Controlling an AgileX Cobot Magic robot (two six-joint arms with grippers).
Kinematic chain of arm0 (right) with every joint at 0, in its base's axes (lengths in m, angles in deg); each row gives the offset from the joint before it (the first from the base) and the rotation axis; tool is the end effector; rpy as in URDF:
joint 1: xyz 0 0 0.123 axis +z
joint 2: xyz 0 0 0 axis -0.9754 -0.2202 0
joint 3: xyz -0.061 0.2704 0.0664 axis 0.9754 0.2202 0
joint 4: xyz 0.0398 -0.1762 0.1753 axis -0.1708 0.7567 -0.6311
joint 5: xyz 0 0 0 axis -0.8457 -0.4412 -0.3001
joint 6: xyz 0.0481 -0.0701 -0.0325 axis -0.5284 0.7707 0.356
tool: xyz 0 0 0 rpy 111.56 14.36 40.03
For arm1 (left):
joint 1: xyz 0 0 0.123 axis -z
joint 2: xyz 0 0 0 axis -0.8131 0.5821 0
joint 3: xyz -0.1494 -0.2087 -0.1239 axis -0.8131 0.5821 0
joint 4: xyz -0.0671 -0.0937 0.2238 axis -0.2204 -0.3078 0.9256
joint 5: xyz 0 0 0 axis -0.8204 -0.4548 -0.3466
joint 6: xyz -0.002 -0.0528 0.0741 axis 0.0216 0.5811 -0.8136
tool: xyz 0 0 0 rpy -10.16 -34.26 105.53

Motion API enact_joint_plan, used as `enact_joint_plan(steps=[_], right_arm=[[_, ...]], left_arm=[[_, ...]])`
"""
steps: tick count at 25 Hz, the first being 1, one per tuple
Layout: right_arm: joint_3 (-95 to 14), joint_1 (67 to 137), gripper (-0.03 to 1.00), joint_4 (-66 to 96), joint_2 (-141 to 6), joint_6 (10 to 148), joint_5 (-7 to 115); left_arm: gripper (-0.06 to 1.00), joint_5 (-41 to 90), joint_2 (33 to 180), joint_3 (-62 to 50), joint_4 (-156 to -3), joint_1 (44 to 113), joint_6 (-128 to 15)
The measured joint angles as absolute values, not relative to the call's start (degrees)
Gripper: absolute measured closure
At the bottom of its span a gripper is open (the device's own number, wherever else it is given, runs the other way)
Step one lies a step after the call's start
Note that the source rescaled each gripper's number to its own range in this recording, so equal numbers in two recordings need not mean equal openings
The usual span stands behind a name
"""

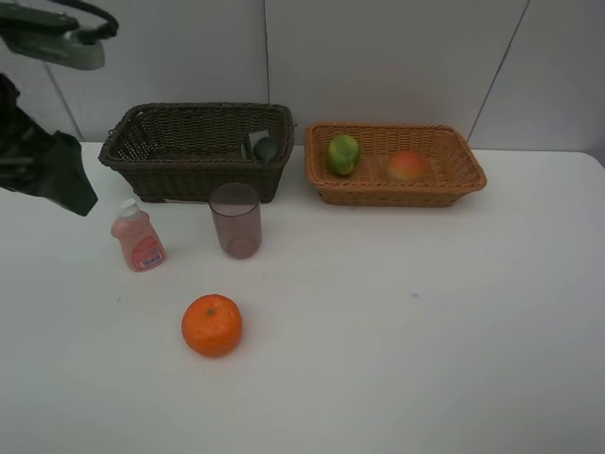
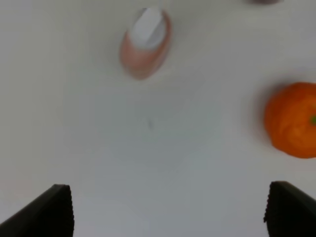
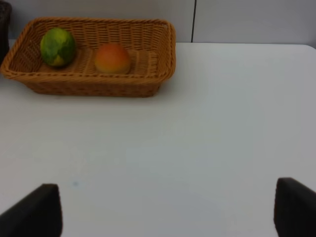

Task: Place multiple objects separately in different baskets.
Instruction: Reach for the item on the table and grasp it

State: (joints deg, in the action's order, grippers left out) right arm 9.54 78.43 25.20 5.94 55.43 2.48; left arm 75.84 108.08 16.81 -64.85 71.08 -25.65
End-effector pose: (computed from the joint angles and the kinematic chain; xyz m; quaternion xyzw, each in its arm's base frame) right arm -0.0090 -0.0035 0.2850 -0.0040 0.8447 -0.0138 0.5350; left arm 0.2356 -0.0687 0.2876 0.1775 0.9653 -0.0104 0.1911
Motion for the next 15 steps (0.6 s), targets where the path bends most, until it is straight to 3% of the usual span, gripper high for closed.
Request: enact_joint_plan(steps=[6, 15], right_arm=[[9.5, 78.4, 0.10, 25.2, 5.9, 55.4, 2.5], [9.5, 78.4, 0.10, 25.5, 5.9, 55.4, 2.5]], left_arm=[[-0.06, 74.8, 121.5, 6.8, -63.0, 80.9, -25.5], [-0.06, 74.2, 133.2, -4.4, -58.9, 89.0, -21.8]])
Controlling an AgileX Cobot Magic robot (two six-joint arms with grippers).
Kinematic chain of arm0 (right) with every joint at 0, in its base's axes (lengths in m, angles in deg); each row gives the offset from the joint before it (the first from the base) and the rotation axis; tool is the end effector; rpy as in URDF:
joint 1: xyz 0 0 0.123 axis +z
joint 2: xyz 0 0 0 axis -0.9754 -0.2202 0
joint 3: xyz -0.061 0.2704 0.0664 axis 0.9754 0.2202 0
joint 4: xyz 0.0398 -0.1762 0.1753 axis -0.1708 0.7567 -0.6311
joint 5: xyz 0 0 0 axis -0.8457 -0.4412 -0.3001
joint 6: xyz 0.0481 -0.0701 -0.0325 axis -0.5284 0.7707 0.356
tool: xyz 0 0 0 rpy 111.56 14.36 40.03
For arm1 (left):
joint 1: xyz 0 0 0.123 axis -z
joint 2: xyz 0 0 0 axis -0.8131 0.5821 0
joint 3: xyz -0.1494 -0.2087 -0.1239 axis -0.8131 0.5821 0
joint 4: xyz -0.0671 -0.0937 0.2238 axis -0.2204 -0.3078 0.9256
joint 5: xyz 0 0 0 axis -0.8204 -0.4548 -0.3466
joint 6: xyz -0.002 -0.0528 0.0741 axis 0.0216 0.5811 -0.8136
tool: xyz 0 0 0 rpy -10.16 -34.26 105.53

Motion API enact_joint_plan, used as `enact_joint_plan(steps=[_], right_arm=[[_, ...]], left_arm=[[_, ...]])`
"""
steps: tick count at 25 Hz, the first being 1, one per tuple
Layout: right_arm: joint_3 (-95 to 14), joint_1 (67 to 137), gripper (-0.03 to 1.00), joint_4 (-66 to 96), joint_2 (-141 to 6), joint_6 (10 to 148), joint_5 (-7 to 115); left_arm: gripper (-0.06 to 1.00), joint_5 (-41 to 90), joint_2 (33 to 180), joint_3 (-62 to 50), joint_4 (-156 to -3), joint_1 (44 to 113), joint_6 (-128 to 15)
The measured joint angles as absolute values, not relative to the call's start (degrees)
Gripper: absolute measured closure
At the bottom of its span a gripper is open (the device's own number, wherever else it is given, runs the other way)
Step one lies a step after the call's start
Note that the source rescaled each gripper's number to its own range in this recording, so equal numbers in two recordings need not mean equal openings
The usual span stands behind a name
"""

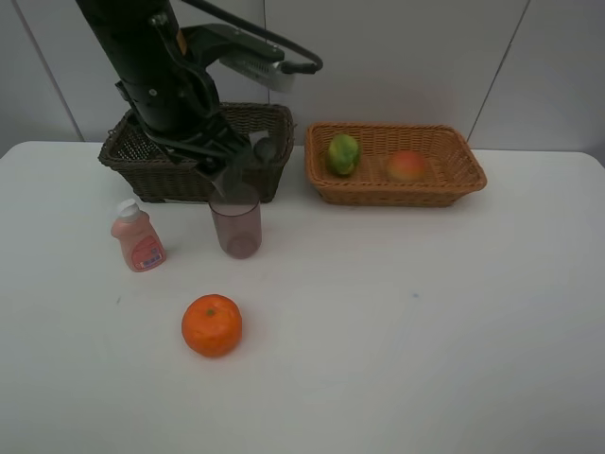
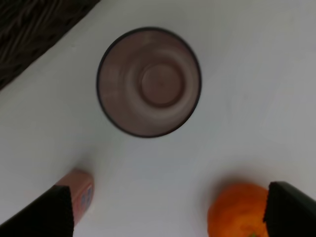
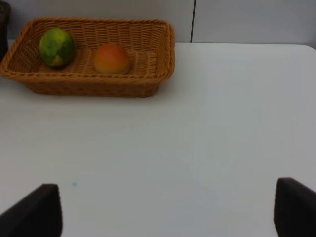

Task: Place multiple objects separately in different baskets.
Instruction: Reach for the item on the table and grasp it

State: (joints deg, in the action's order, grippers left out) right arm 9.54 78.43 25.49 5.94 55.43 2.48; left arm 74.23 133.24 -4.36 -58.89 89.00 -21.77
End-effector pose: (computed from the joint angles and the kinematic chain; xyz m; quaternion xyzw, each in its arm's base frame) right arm -0.0090 -0.0039 0.2850 -0.0039 0.8447 -0.0163 0.5350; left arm 0.3040 -0.1983 0.2589 0.3173 0.9311 0.0040 0.1797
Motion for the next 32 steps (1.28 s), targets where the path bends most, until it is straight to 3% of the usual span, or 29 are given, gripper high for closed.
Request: enact_joint_plan(steps=[32], right_arm=[[9.5, 78.4, 0.10, 25.7, 5.9, 55.4, 2.5]], left_arm=[[-0.06, 61.7, 150.7, -7.1, -58.7, 91.9, -23.0]])
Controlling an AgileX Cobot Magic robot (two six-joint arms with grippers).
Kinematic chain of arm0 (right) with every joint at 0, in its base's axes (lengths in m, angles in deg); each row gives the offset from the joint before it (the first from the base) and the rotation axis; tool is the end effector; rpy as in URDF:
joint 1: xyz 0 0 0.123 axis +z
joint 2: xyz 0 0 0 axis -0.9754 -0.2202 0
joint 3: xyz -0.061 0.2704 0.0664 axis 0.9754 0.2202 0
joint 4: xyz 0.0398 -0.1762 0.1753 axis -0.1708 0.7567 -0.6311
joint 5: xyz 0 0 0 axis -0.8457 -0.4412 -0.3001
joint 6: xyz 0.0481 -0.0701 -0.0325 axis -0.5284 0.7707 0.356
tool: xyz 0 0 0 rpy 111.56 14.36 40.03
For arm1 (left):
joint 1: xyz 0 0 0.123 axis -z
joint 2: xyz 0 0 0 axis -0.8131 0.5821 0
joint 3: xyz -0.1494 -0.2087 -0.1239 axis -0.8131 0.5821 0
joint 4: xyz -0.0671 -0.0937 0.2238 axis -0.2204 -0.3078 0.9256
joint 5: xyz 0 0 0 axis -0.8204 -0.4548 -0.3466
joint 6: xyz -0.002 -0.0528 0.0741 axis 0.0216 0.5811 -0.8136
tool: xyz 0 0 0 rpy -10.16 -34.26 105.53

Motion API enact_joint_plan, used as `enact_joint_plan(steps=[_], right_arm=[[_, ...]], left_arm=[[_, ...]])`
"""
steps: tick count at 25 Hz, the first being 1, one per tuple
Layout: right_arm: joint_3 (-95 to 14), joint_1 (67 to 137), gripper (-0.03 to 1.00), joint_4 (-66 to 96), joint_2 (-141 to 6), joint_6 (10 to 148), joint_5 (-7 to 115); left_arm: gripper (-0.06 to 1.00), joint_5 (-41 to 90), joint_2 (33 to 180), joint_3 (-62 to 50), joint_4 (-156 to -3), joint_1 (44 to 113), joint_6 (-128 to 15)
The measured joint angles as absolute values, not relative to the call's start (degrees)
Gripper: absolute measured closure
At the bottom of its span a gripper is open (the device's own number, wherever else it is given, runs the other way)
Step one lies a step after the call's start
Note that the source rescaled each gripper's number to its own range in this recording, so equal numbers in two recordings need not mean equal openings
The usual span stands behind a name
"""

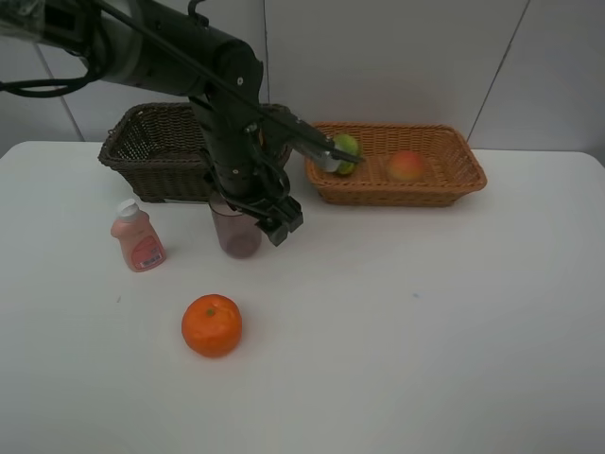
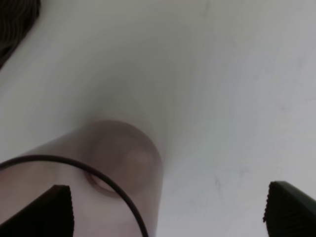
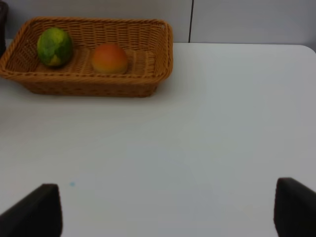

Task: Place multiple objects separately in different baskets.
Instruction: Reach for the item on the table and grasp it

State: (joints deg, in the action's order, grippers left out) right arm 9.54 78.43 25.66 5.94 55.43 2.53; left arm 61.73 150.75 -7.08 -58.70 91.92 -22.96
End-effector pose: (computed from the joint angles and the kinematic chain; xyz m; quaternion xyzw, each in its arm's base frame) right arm -0.0090 -0.0041 0.2851 -0.0038 0.8444 -0.0178 0.5354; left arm 0.3349 -0.2472 0.1580 0.3646 0.9175 0.0007 0.1588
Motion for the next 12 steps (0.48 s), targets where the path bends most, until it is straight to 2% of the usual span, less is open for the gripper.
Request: enact_joint_plan(steps=[12], right_arm=[[9.5, 78.4, 0.10, 25.7, 5.9, 55.4, 2.5]], left_arm=[[-0.05, 61.6, 153.7, -6.6, -58.7, 91.9, -23.1]])
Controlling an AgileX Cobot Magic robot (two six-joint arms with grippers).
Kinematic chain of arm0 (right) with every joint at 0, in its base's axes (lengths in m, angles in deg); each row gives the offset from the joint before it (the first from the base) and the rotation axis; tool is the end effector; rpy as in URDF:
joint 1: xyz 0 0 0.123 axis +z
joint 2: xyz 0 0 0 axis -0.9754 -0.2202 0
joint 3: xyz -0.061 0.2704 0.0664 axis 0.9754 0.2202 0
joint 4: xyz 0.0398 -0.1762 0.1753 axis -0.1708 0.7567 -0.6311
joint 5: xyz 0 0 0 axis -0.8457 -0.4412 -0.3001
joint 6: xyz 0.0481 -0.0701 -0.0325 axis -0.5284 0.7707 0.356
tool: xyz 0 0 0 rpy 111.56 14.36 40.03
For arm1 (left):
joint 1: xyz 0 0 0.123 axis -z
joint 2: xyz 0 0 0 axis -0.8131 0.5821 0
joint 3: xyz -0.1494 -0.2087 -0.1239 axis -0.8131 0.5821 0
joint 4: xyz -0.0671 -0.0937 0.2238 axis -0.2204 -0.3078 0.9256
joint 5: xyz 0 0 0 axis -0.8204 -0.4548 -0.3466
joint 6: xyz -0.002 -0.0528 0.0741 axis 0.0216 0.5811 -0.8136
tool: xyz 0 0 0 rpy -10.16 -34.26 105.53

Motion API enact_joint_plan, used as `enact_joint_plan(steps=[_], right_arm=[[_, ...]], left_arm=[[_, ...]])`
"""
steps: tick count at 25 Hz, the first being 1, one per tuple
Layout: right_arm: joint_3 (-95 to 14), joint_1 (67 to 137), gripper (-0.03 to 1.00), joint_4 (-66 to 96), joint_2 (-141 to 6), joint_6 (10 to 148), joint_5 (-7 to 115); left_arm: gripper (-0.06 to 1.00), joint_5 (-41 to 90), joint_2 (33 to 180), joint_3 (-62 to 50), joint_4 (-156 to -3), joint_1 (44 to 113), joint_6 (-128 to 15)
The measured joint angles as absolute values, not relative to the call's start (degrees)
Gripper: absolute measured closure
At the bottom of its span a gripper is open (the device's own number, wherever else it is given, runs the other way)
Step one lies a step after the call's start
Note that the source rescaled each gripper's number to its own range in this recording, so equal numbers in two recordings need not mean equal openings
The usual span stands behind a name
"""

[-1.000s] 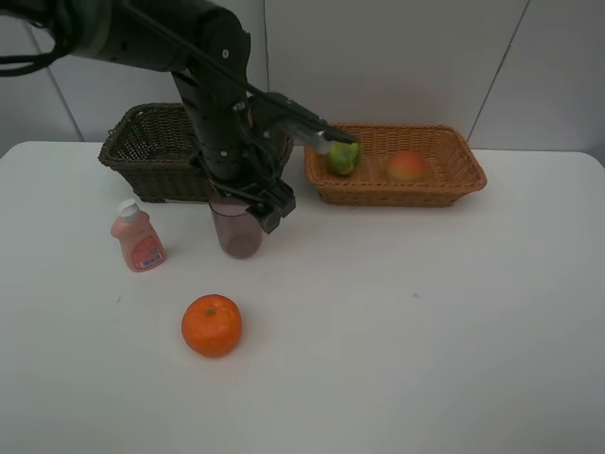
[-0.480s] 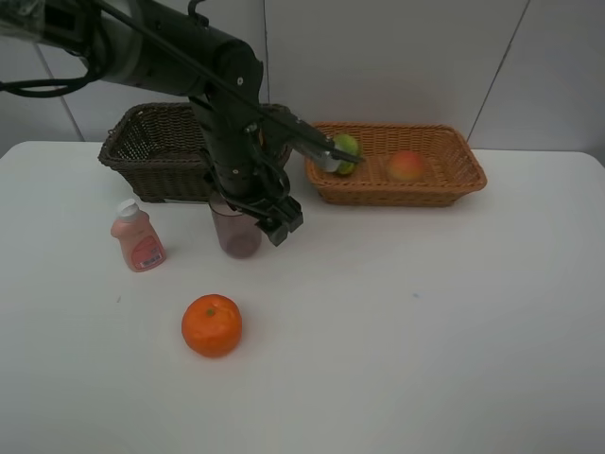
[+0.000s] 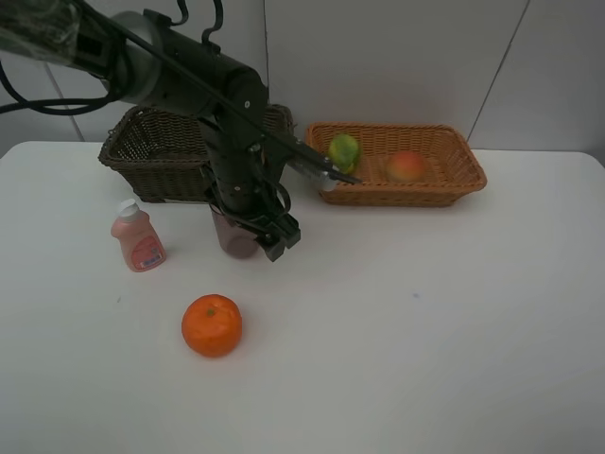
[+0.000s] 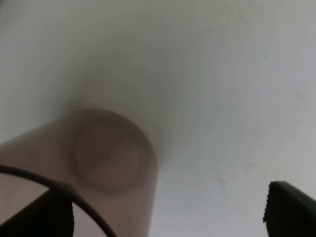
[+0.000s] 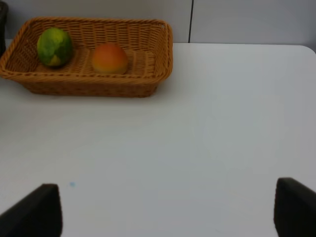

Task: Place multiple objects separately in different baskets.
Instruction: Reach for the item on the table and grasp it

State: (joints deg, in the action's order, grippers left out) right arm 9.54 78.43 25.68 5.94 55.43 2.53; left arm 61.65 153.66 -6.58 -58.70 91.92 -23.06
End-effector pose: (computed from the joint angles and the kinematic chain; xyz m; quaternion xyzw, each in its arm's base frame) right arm -0.0090 -0.0042 0.2851 -0.0038 0.8444 -0.0180 0.5354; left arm 0.3345 -0.2469 0.1348 0.3682 0.9204 0.0086 0.1311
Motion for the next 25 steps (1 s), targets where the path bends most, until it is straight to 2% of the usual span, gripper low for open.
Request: enact_joint_plan(steps=[8, 11, 14, 17, 20, 21, 25], right_arm=[[9.5, 78.4, 0.10, 25.8, 5.9, 55.4, 2.5], [9.5, 78.4, 0.10, 25.8, 5.9, 55.4, 2.5], [9.5, 78.4, 0.10, 25.8, 5.9, 55.4, 2.5], [9.5, 78.4, 0.10, 25.8, 5.9, 55.4, 2.5], [9.5, 78.4, 0.10, 25.8, 5.9, 55.4, 2.5], [9.5, 78.4, 0.10, 25.8, 5.9, 55.4, 2.5], [9.5, 78.4, 0.10, 25.8, 5.9, 55.4, 2.5]], left_arm=[[-0.03, 61.4, 154.0, -6.4, -58.7, 91.9, -23.1], [0.03, 61.4, 154.8, -6.4, -58.7, 91.9, -23.1], [0.22, 61.4, 155.4, -6.4, -58.7, 91.9, -23.1], [0.50, 61.5, 155.8, -6.3, -58.7, 91.9, -23.1], [0.85, 61.5, 155.8, -6.3, -58.7, 91.9, -23.1], [0.93, 61.5, 155.8, -6.3, -58.5, 91.9, -23.1], [0.94, 61.5, 155.8, -6.3, -58.5, 91.9, -23.1]])
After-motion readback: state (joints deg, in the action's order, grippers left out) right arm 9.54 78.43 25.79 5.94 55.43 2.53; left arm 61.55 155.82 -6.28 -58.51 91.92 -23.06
